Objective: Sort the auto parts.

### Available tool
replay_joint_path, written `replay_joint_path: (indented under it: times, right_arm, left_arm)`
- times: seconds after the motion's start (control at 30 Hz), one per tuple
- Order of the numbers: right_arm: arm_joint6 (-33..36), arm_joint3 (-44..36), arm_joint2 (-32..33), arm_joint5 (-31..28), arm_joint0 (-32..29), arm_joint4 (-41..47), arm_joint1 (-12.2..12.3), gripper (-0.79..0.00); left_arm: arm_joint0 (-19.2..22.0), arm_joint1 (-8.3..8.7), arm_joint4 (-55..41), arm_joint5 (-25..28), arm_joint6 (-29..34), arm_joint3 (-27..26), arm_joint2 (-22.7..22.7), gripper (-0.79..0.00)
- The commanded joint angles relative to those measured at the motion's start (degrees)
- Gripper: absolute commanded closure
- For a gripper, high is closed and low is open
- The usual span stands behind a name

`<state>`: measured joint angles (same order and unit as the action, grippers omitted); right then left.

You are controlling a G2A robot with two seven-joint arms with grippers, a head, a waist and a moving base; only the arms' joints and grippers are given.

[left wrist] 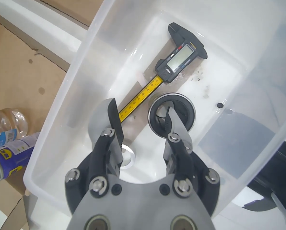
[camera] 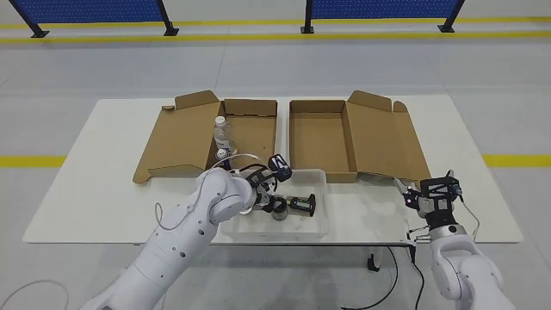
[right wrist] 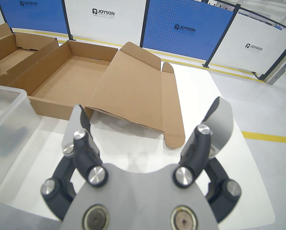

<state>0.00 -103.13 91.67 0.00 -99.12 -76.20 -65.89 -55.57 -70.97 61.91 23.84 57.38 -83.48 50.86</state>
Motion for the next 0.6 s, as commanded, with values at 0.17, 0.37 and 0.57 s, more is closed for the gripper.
replay_joint_path:
  times: [0.17, 0.37, 0.57]
  right_arm:
    - [0.0, 0.0, 0.0, 0.0, 0.0, 0.0, 0.0, -0.785]
    - [0.0, 0.0, 0.0, 0.0, 0.0, 0.0, 0.0, -0.785]
    - [0.0, 0.0, 0.0, 0.0, 0.0, 0.0, 0.0, -0.785]
  left_arm:
    - [1.1, -0.52, -2.3, 0.6, -0.1, 2.3, -1.3, -0.326]
    - [1.7, -0.71, -2.9, 1.1, 1.0, 3.1, -2.2, -0.332]
    - [1.8, -0.76, -2.7, 1.3, 1.0, 3.9, -2.7, -0.326]
